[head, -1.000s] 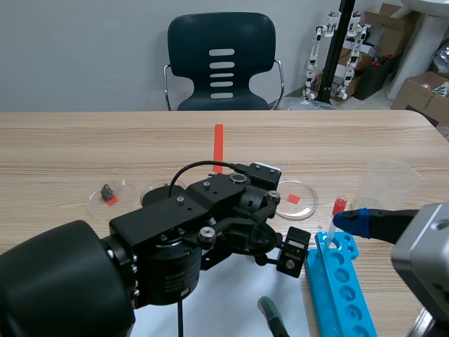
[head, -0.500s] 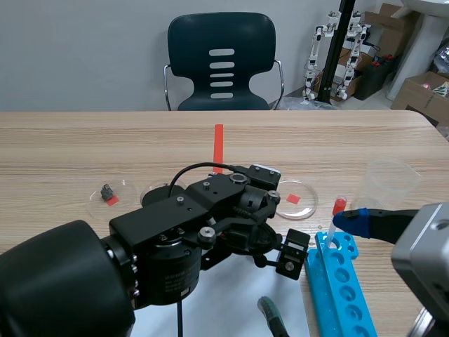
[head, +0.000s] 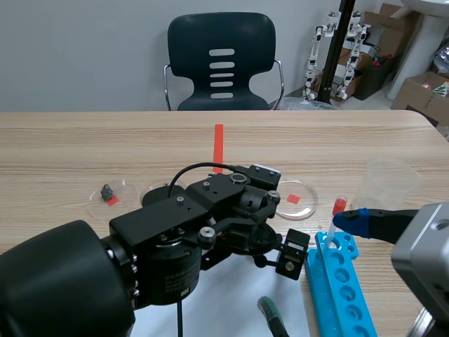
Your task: Pick up the right mineral with the left hand
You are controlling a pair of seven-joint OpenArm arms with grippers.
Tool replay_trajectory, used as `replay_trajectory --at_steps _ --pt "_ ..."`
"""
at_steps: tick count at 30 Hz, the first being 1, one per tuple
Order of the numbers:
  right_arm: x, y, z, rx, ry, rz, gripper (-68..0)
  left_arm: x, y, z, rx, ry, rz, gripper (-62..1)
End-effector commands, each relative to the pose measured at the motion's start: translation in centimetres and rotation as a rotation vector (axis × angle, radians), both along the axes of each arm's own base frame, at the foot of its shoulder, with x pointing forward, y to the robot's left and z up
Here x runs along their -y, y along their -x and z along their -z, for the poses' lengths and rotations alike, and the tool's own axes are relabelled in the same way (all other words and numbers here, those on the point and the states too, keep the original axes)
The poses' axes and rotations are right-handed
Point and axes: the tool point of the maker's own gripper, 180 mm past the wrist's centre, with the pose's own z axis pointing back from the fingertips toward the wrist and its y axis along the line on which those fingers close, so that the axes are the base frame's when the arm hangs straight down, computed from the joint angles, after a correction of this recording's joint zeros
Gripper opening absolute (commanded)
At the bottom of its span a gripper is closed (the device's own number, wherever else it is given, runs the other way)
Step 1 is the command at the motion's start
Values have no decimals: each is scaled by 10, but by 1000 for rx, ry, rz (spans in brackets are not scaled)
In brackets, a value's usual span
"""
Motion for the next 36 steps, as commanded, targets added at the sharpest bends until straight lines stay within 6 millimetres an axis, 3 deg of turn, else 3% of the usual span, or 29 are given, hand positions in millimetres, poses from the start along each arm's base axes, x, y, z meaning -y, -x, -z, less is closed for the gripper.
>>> replay_trajectory --at_steps 1,17,18,20,21,28,32,36 --pt "-2 -4 -10 30 -22 2 4 7 -6 -9 17 23 0 14" --pt "-2 -4 -10 30 -22 2 4 9 -6 -10 22 27 5 14" --pt "-2 -4 -10 30 -22 2 4 9 -6 -10 23 28 5 5" --pt "-2 -4 -10 30 -22 2 4 12 -6 -11 24 33 6 -149" --pt "-2 -4 -10 30 -22 2 4 13 -6 -12 25 35 7 -175" --pt "-2 -4 -10 30 -22 2 4 14 -6 -13 28 35 8 -180" --pt "-2 -4 -10 30 -22 2 4 13 -6 -12 25 34 8 -275" --pt "-2 -4 -10 30 -22 2 4 13 -4 -11 15 30 8 -287"
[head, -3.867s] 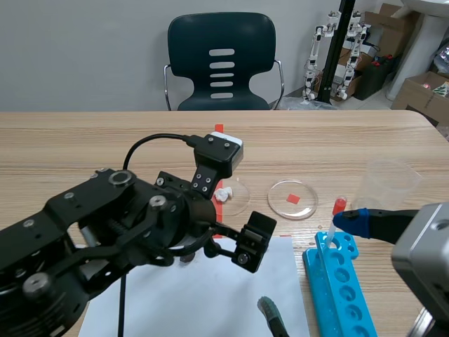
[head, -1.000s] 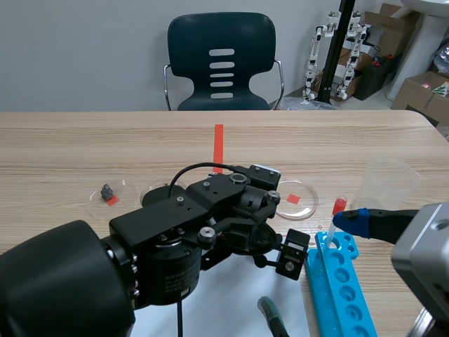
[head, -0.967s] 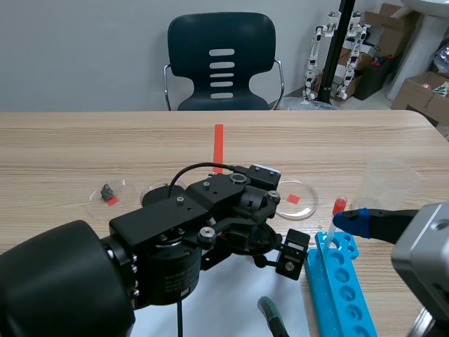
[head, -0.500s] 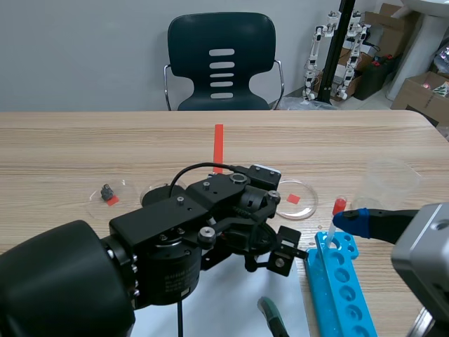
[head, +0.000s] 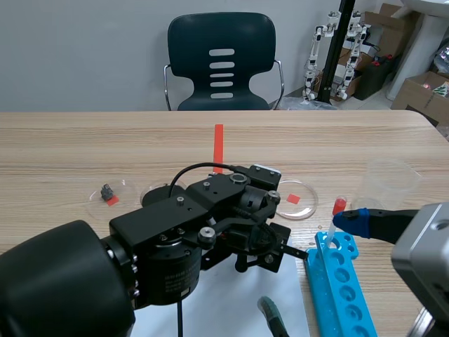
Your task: Pick up the right mineral with the left hand
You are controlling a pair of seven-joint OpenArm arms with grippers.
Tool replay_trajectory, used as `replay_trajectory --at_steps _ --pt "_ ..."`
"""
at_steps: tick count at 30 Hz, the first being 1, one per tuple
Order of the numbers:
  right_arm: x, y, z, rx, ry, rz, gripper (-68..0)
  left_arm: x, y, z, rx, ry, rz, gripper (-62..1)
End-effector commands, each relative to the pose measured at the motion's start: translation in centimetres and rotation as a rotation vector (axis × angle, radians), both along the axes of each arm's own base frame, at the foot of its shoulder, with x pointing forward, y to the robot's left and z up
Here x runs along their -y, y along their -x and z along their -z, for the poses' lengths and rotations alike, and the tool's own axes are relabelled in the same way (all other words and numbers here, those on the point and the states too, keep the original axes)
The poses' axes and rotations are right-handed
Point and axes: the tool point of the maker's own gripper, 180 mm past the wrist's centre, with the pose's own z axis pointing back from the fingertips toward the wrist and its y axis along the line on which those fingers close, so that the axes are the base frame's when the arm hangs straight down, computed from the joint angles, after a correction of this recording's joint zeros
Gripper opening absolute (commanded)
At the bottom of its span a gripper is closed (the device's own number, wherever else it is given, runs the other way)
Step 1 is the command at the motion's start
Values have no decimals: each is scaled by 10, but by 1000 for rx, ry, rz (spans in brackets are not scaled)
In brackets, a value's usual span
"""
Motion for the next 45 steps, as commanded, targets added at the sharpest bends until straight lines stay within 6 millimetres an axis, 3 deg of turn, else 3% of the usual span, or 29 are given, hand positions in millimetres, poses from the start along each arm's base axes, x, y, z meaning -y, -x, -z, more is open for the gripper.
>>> replay_trajectory --at_steps 1,5,14,25,37,42,45 --pt "-2 -4 -10 30 -22 2 4 12 -4 -10 12 27 4 -300" --pt "-2 -4 -10 30 -22 2 4 11 -2 -9 2 23 4 -405" --pt "-2 -4 -10 30 -22 2 4 11 -2 -9 1 23 4 -510" --pt "-2 -4 -10 30 -22 2 4 8 -9 -13 39 22 6 -509" --pt "-2 -4 -10 30 -22 2 4 -40 -46 -48 271 35 8 -509" --pt "-2 -4 -10 30 -22 2 4 -39 -36 -70 371 162 143 -509" --pt "-2 -4 -10 30 -22 2 4 -48 -27 -84 439 214 179 -509"
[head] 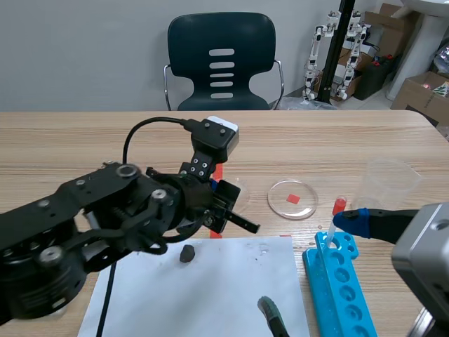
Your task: Pick up the right mineral with the left hand
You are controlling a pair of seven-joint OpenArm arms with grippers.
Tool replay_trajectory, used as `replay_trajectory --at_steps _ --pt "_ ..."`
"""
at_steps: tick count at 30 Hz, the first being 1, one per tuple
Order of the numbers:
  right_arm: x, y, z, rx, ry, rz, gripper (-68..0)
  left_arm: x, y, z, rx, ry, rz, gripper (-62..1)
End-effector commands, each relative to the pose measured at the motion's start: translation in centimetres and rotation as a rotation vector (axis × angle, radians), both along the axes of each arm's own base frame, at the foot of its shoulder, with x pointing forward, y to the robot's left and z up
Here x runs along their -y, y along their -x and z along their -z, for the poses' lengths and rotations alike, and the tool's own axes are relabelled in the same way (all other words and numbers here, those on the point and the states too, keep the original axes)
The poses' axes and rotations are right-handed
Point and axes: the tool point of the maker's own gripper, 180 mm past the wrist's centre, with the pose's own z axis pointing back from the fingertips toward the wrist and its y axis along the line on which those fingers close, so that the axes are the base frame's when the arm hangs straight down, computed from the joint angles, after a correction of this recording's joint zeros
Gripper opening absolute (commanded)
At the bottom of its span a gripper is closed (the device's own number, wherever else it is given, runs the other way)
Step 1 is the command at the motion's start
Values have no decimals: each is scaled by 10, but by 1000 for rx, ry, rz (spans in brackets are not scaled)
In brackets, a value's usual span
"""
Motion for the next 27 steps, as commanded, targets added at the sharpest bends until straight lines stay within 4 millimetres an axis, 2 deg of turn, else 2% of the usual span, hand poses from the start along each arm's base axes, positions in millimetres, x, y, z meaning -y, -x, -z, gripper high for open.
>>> replay_trajectory --at_steps 1,6,11,18,24,27 --pt "-2 -4 -10 30 -22 2 4 -9 2 -9 42 28 -6 -509" --pt "-2 -4 -10 30 -22 2 4 -25 22 -40 155 110 55 -509" --pt "-2 -4 -10 30 -22 2 4 -37 51 -66 237 172 145 -509" --pt "-2 -4 -10 30 -22 2 4 -58 83 -88 304 130 198 -509" --pt "-2 -4 -10 30 -22 2 4 -70 107 -121 402 107 193 -509" --pt "-2 -4 -10 30 -22 2 4 -76 117 -127 417 91 187 -509"
